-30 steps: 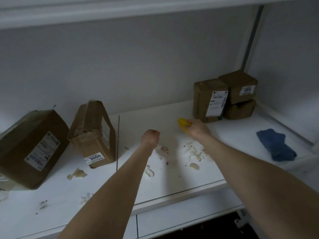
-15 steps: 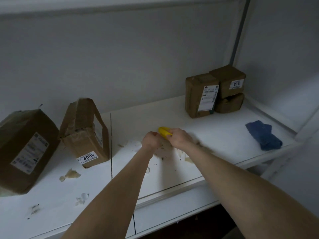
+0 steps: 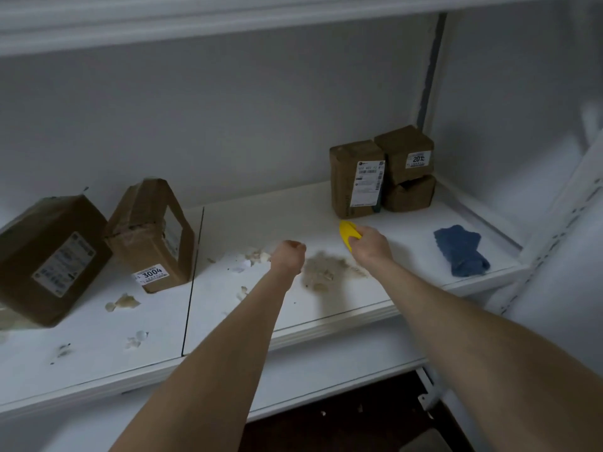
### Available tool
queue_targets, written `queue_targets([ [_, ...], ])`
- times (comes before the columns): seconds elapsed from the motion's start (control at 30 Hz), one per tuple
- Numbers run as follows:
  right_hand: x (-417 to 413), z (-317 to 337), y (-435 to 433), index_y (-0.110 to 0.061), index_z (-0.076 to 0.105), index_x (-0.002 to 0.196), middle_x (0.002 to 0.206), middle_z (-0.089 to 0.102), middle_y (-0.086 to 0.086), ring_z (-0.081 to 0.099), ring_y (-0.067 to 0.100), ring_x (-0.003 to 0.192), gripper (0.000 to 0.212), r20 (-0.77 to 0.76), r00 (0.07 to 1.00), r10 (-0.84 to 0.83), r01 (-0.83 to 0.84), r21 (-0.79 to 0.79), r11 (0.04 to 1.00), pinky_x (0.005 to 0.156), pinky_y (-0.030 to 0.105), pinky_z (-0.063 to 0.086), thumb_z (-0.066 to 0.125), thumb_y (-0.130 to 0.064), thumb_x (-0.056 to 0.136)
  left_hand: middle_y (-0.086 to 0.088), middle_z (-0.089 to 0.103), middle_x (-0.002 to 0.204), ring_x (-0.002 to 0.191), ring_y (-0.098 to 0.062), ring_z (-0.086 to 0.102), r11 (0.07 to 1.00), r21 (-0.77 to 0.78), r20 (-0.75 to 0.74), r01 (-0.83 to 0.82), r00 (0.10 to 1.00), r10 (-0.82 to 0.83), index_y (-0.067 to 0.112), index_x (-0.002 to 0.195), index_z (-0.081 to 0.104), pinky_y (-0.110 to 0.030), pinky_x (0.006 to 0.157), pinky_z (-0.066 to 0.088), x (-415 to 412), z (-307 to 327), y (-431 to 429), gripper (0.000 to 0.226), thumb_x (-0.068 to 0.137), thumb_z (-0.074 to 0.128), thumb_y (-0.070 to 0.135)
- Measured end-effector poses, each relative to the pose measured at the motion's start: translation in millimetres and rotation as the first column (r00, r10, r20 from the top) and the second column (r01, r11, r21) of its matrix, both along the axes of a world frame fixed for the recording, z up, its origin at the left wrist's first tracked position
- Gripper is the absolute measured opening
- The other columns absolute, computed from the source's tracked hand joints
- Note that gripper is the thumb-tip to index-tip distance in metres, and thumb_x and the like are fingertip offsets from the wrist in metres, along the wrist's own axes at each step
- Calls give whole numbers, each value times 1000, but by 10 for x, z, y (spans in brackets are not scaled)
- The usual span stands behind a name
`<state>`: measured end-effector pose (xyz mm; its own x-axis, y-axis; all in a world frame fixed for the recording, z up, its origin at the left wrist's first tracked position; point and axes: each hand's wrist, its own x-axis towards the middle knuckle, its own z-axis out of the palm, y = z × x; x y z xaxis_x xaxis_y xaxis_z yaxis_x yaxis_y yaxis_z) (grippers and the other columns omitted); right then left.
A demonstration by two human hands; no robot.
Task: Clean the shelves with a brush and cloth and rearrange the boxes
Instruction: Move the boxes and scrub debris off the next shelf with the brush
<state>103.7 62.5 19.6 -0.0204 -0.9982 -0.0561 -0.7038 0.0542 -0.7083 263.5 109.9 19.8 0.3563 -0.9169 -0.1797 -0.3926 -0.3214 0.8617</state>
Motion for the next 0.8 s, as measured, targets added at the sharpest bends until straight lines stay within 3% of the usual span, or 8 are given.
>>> queue_targets([
  [0.27,-474,-84,142,-14,47,139,136,53,11,52,31,119,41,-163,969,-184,198,72,978,96,35,41,35,-30,102,-13,49,85,78,-26,51,998,22,-26,66,998,-66,20,64,43,-31,75,42,-199,-24,52,31,93,43,14],
  [0.47,115,-194,396,-27,39,145,149,41,-3,46,23,130,47,-92,996,0,8,87,996,105,33,37,43,-26,98,-13,50,85,76,-27,51,998,43,-20,48,999,-47,18,62,44,-31,73,43,-52,-117,47,31,92,44,12],
  [0.6,520,-164,442,-25,59,126,132,58,3,57,26,115,36,-86,991,100,-89,123,988,93,32,45,42,-21,94,-14,51,85,65,-25,48,997,55,-20,63,998,-62,18,63,45,-31,71,42,-19,-116,67,30,92,44,11],
  [0.67,524,-97,376,-20,64,118,122,63,8,60,29,109,31,-82,994,70,-62,106,992,89,33,48,45,-26,94,-14,49,85,70,-26,47,997,49,-34,66,997,-64,17,65,46,-31,70,42,30,-100,73,28,91,44,10],
  [0.8,167,20,180,-20,50,137,136,55,10,53,32,120,41,-86,992,-98,101,28,995,98,37,42,43,-31,98,-11,47,84,74,-25,47,997,47,-48,59,997,-57,13,78,50,-30,72,41,201,-48,85,16,92,43,11],
])
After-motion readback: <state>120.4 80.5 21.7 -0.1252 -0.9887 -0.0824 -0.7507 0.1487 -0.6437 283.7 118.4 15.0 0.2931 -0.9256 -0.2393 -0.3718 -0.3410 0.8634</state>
